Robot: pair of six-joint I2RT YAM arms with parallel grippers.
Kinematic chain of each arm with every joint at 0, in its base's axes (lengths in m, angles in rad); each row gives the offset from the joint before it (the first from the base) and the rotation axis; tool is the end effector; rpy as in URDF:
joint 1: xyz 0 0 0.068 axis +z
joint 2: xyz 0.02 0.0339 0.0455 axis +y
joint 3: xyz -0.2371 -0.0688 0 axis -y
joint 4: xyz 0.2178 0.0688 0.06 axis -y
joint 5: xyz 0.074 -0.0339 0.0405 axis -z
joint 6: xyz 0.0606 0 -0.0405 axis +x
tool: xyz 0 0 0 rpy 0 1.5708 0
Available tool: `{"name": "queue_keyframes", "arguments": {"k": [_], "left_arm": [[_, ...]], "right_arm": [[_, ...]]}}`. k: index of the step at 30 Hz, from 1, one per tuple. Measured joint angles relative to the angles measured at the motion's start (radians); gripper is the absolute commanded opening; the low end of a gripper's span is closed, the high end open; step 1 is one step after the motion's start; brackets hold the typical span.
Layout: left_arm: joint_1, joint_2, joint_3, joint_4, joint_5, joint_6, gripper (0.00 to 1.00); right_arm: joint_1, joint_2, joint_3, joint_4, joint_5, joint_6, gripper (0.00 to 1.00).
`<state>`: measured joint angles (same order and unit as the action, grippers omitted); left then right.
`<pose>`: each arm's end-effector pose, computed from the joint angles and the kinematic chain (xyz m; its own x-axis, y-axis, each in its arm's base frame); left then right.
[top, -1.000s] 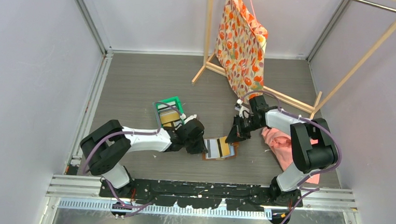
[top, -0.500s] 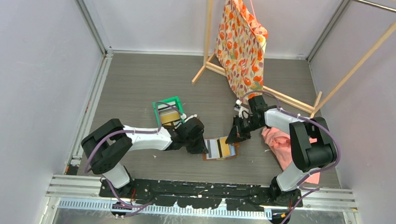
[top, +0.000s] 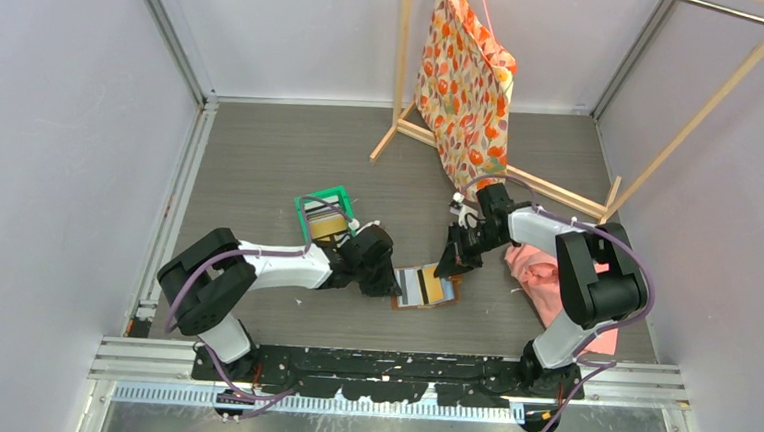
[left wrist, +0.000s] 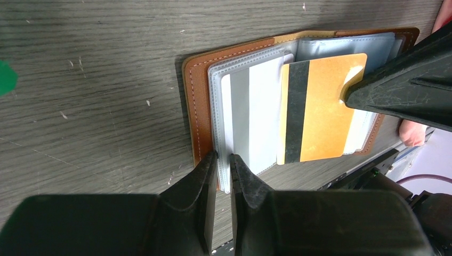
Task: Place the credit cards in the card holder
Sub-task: Insert the credit card into the card holder.
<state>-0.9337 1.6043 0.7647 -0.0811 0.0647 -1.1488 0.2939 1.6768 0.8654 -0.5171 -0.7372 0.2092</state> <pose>0.1750 -0.2430 0.1214 -0.9470 -0.2508 -0.2010 -0.0939 0.8140 -0.5732 0.2438 0.1164 0.1172 -0.9855 -0.1376 -0.0992 -0.1678 0.7059 0.6882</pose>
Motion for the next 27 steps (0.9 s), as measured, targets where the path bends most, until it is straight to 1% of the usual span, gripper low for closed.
{"name": "queue_keyframes", "arguments": {"k": [8,18,22,27], "left_arm": [[0.000,0.000,0.000,0.002,0.002,0.000,0.17],[0.001,0.002,0.000,0.003,0.007,0.000,0.17],[0.001,0.002,0.000,0.004,0.008,0.000,0.17],[0.001,0.002,0.000,0.005,0.008,0.000,0.17]], "right_arm": [[0.000,-0.035,-0.009,0.000,0.008,0.010,0.01],[0.000,-0.084,-0.073,0.027,0.015,0.060,0.01],[-0.001,-0.074,-0.072,0.027,0.019,0.064,0.01],[-0.002,-0.017,-0.051,0.023,0.017,0.064,0.01]]}}
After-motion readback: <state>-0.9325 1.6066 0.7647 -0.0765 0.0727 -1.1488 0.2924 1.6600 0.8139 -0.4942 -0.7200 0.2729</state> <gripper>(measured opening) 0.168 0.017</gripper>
